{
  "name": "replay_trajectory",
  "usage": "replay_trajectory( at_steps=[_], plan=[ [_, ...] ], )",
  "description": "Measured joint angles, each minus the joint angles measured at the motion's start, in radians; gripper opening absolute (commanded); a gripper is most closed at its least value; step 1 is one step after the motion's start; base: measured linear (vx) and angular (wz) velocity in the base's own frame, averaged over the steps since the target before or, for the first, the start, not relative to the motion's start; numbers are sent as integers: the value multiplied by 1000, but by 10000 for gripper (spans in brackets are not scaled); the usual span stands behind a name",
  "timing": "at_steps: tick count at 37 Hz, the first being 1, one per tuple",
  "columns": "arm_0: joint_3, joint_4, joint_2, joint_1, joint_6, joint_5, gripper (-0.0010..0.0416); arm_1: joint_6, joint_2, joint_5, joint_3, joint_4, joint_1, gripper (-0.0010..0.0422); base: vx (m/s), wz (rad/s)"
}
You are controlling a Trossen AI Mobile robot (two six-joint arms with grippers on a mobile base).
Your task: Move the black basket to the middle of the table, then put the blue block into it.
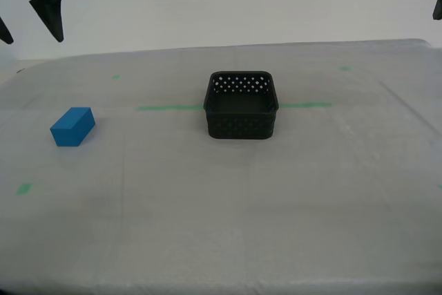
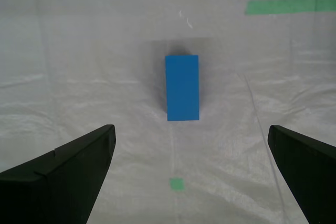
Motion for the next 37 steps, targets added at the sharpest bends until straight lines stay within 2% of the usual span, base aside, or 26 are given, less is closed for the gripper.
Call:
replay_trajectory(
  at_steps=[21, 31, 37],
  plan=[
    [0, 0, 0, 0, 0, 0, 5, -6, 0, 0, -224, 246, 5, 401, 0, 0],
    [0, 0, 0, 0, 0, 0, 4, -7, 3, 0, -247, 304, 11, 401, 0, 0],
    [0, 0, 0, 0, 0, 0, 5, -6, 80, 6, -242, 309, 12, 401, 0, 0]
  ],
)
